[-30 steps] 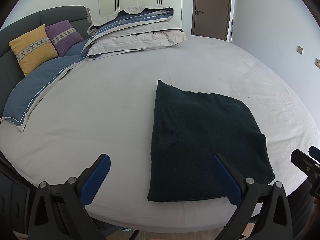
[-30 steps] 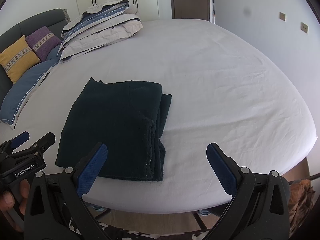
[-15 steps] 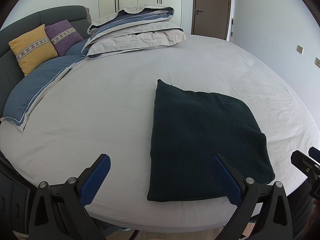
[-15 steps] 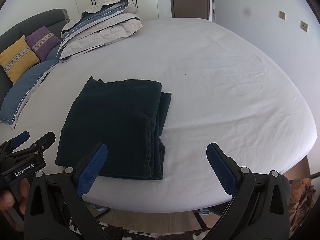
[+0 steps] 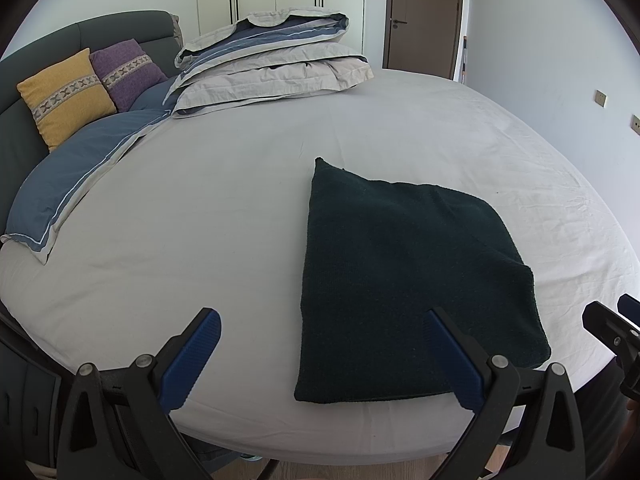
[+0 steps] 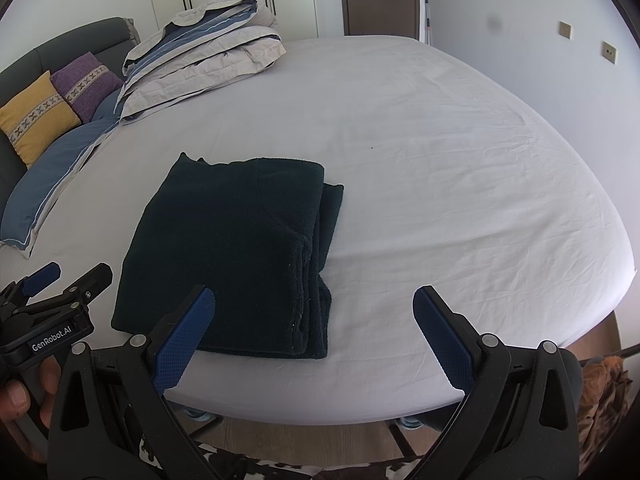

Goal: Fold small clothes

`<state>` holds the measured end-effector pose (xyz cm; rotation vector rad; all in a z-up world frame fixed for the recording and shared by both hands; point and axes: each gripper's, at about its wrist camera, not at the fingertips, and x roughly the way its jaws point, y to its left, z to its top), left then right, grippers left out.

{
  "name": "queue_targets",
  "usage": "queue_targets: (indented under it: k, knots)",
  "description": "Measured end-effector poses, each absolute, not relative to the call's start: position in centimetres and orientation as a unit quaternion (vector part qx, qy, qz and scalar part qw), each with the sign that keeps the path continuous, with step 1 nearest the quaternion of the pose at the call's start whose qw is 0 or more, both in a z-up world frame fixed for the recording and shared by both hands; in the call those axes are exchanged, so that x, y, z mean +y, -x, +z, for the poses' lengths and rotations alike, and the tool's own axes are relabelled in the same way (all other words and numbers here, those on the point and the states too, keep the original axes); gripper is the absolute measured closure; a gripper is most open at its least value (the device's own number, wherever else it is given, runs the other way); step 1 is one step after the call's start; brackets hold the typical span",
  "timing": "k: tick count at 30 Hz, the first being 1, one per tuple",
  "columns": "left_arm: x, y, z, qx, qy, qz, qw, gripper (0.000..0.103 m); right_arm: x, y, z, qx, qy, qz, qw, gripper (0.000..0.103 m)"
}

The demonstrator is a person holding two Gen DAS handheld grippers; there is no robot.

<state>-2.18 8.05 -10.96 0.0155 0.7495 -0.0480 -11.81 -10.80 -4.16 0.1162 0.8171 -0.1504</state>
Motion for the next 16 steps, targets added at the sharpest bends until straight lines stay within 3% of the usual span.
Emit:
queue_targets:
  k: [16]
  knots:
    - [8.68,2.33,-11.41,0.366,-0.004,-0.019,0.930,0.000,-10.86,11.68,-4.23,0.404,-0.062,-0.068,0.910,0.002]
